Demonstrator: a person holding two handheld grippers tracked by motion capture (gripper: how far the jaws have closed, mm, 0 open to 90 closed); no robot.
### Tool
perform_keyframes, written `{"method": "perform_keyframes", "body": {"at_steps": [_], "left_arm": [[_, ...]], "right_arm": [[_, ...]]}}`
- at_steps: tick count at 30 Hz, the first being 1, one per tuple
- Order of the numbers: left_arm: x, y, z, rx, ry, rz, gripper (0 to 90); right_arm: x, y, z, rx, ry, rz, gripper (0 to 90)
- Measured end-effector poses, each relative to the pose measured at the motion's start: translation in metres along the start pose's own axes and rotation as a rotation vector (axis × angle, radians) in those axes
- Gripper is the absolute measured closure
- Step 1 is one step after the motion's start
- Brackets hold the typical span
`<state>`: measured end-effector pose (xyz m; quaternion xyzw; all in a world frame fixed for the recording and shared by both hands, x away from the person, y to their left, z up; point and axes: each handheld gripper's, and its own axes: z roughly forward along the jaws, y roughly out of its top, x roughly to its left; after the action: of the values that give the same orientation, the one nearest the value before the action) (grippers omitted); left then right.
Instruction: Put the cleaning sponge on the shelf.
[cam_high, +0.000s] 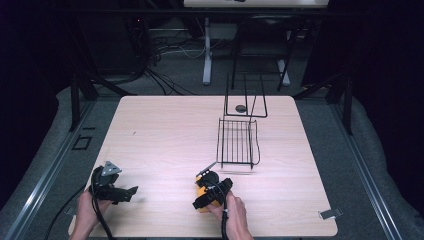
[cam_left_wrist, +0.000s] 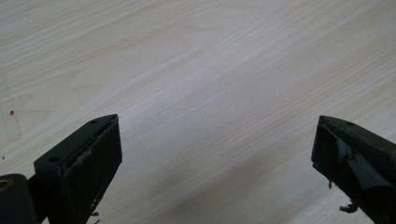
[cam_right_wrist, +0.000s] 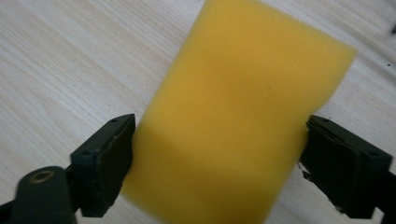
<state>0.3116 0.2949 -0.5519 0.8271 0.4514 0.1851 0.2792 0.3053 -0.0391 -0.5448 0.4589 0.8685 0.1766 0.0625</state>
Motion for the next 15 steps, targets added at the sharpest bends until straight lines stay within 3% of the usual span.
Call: {"method": "perform_keyframes", "body": {"at_steps": [6,15], "left_arm": [[-0.0006,0.0005,0.0005,0.003,-0.001,0.000,1.9],[-0.0005,0.0003,0.0002,-0.002,0.004,0.002,1.9]], "right_arm": [[-0.0004,-0.0021,-0.0012,-0.015,0.005,-0.021,23.4],[-0.0021,-0.0036,-0.0043,-0.039,0.020,-0.031,25.2]]}}
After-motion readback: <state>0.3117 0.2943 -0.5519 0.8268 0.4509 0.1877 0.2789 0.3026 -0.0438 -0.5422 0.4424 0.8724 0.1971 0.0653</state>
